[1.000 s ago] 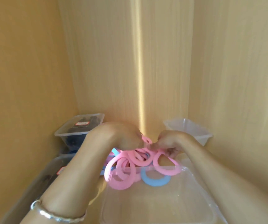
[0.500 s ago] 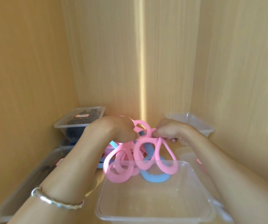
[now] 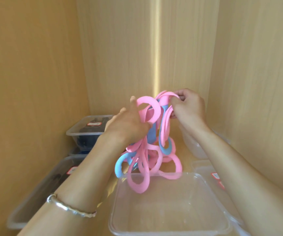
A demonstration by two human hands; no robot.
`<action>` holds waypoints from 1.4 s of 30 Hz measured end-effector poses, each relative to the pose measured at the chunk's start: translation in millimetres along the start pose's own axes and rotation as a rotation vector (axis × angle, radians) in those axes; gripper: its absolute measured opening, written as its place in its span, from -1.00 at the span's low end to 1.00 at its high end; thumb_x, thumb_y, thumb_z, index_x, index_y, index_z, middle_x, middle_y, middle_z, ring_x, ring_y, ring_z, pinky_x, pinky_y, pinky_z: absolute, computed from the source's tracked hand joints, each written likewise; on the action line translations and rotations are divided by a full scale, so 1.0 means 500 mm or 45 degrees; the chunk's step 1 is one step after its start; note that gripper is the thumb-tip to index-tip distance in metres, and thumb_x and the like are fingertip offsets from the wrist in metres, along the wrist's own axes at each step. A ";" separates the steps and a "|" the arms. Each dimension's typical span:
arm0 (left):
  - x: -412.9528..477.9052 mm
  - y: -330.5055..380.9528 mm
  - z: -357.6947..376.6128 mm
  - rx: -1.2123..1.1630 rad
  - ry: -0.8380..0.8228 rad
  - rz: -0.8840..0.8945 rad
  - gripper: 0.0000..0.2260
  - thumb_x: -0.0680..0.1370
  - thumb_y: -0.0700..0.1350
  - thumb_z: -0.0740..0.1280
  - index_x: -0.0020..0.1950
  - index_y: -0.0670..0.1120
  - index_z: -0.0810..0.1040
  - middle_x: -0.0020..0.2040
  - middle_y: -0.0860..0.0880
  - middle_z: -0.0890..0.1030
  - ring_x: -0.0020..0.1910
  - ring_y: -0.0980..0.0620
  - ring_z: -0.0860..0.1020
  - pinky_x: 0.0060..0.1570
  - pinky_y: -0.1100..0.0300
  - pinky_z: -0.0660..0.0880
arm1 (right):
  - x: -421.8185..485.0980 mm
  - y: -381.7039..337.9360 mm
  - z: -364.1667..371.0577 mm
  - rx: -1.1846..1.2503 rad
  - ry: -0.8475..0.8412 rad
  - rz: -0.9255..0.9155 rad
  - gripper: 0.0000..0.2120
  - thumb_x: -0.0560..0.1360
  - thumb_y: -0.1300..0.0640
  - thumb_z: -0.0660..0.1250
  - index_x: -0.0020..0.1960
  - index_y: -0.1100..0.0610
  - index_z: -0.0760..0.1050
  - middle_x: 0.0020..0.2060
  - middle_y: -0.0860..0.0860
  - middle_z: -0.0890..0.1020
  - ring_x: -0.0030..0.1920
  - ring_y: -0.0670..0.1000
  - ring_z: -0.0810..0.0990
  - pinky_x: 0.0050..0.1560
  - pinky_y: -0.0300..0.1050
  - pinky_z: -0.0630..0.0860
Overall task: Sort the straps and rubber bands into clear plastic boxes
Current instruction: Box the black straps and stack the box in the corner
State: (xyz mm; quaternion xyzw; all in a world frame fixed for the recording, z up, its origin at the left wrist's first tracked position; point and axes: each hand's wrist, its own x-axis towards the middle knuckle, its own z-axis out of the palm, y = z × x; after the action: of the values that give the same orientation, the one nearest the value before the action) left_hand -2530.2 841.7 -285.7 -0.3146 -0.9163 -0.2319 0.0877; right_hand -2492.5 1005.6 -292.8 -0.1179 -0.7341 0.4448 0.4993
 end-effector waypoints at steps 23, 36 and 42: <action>0.014 0.014 0.036 -0.191 0.055 0.216 -0.70 0.52 0.12 0.33 0.17 0.02 0.46 0.01 0.05 0.60 -0.01 -0.05 0.55 -0.01 0.06 0.49 | -0.017 -0.040 -0.013 0.250 -0.059 0.031 -0.82 0.54 0.27 0.27 -0.13 0.01 0.49 -0.26 -0.02 0.55 -0.37 -0.12 0.60 -0.39 -0.25 0.56; 0.007 0.000 0.000 -0.389 0.299 -0.012 -0.82 0.50 -0.11 0.11 -0.07 -0.14 0.46 -0.24 -0.22 0.62 -0.29 -0.21 0.62 -0.16 -0.07 0.60 | -0.015 0.006 -0.039 -0.480 -0.739 0.334 -0.49 0.44 -0.19 0.40 0.22 0.13 0.49 -0.11 0.07 0.64 -0.37 -0.03 0.59 -0.37 -0.18 0.55; -0.001 0.011 -0.001 -0.470 0.274 -0.041 -0.83 0.54 -0.14 0.03 0.03 -0.11 0.37 -0.13 -0.20 0.58 -0.34 -0.16 0.62 -0.20 -0.04 0.60 | -0.022 -0.050 -0.042 -0.594 -0.884 0.021 -0.43 0.48 -0.13 0.39 0.42 0.04 0.37 0.26 0.04 0.52 -0.04 -0.01 0.64 -0.02 -0.19 0.46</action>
State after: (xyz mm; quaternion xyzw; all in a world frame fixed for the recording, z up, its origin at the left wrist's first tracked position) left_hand -2526.8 845.0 -283.3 -0.2839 -0.8486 -0.4294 0.1223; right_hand -2463.0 995.5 -278.4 -0.0768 -0.9390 0.2838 0.1786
